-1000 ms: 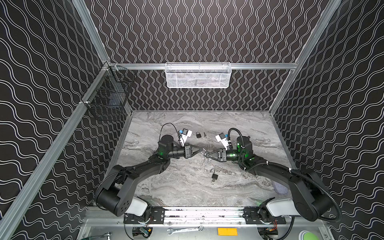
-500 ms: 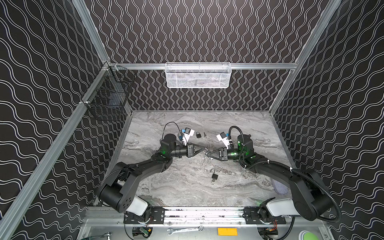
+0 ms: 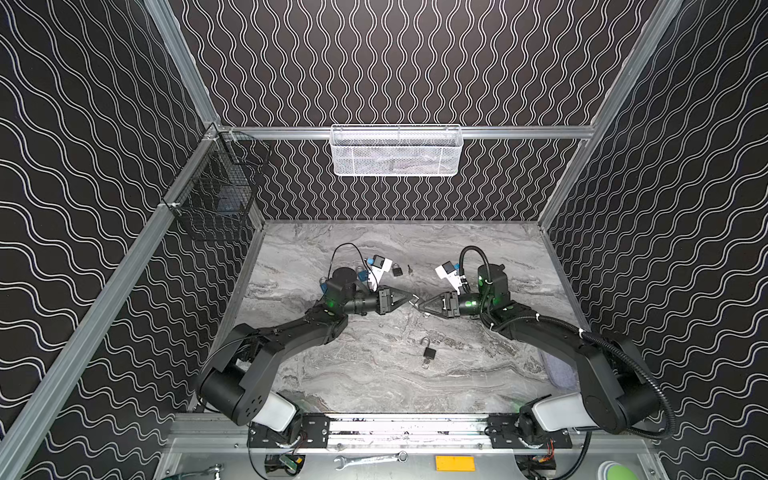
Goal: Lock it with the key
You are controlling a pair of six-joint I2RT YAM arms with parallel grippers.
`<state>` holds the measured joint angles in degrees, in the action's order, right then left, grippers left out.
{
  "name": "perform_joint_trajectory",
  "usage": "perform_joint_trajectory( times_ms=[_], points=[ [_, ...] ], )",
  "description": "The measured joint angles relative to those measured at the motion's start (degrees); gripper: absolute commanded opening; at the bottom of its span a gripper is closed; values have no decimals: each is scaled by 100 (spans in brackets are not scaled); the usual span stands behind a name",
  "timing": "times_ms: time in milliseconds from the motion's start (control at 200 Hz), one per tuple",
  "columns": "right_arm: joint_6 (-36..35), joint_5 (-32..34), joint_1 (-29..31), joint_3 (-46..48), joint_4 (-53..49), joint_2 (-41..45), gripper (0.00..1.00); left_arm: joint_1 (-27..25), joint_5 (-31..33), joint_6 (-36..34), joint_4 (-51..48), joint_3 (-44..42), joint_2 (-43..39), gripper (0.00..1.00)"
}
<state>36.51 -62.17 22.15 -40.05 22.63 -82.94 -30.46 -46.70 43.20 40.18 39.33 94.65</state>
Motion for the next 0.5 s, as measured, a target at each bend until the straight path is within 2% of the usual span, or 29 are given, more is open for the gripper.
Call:
perform_joint_trajectory(
  times_ms=[500],
  points=[
    [-57,-160,-50,-205,-61,-251,0,-160,387,-7,-144,72,-2,0]
  ],
)
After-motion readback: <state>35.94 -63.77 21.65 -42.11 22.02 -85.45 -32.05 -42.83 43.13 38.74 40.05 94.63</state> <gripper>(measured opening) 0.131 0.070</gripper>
